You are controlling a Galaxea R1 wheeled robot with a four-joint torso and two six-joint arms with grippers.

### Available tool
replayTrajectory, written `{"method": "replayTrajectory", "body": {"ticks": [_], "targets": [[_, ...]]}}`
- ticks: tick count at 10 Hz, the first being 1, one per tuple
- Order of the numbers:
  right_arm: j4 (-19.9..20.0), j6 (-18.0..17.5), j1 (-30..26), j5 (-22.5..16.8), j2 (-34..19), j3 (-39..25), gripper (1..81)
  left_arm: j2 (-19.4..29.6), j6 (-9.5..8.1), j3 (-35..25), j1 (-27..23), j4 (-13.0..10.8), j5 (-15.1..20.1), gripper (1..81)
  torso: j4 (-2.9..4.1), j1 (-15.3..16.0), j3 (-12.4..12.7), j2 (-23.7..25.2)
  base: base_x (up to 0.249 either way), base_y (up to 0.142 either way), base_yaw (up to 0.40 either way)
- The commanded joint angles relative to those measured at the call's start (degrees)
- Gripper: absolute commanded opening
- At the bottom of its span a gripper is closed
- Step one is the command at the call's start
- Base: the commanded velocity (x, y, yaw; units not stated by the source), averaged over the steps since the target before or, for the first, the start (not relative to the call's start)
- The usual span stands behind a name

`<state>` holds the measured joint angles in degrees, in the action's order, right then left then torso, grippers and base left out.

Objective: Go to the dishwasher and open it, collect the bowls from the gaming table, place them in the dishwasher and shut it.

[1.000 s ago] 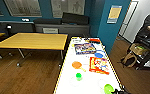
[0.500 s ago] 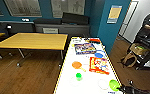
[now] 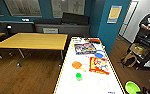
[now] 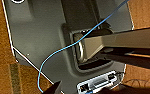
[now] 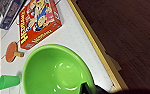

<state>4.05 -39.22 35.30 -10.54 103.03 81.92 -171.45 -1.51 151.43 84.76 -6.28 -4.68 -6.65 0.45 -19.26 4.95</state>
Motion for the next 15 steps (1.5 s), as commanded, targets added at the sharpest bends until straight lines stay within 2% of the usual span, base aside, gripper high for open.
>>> {"method": "replayTrajectory", "body": {"ticks": [1,3,4,7,9,11,15], "targets": [[-3.9,0.5,18.8,4.9,-9.4,-3.2,1.0,2.7,0.11,-5.4,-2.0,-0.5,3.4,81.1,0.00,0.0,0.0,0.0,0.000,0.000,0.000],[-5.6,0.8,31.0,14.5,-4.4,3.3,1.0,8.2,-0.07,-14.5,-3.0,-0.4,3.5,81.1,0.00,0.0,0.0,0.0,0.000,0.000,0.000],[-6.4,0.8,35.5,17.7,-1.3,6.3,1.0,11.3,-0.07,-19.6,-3.6,-0.5,3.5,81.1,0.00,0.0,0.0,0.0,0.000,0.000,0.000],[-8.9,0.8,45.2,26.7,9.6,16.6,1.0,27.0,-0.33,-40.3,-7.1,-0.4,3.5,81.1,0.00,0.0,0.0,0.0,0.000,0.000,0.000],[-11.2,0.8,49.0,29.8,14.9,21.1,1.0,35.5,-0.42,-50.3,-9.7,0.2,3.5,81.1,0.00,0.0,0.0,0.0,0.000,0.000,0.000],[-13.3,0.8,50.9,31.0,19.4,24.7,1.0,42.1,-0.51,-58.7,-12.9,0.5,3.5,81.1,0.00,0.0,0.0,0.0,0.000,0.000,0.000],[-17.1,0.8,52.3,31.0,27.2,30.7,1.0,50.1,-3.85,-68.6,-21.0,0.5,4.1,81.1,0.00,0.0,0.0,0.0,0.000,0.000,0.000]]}}
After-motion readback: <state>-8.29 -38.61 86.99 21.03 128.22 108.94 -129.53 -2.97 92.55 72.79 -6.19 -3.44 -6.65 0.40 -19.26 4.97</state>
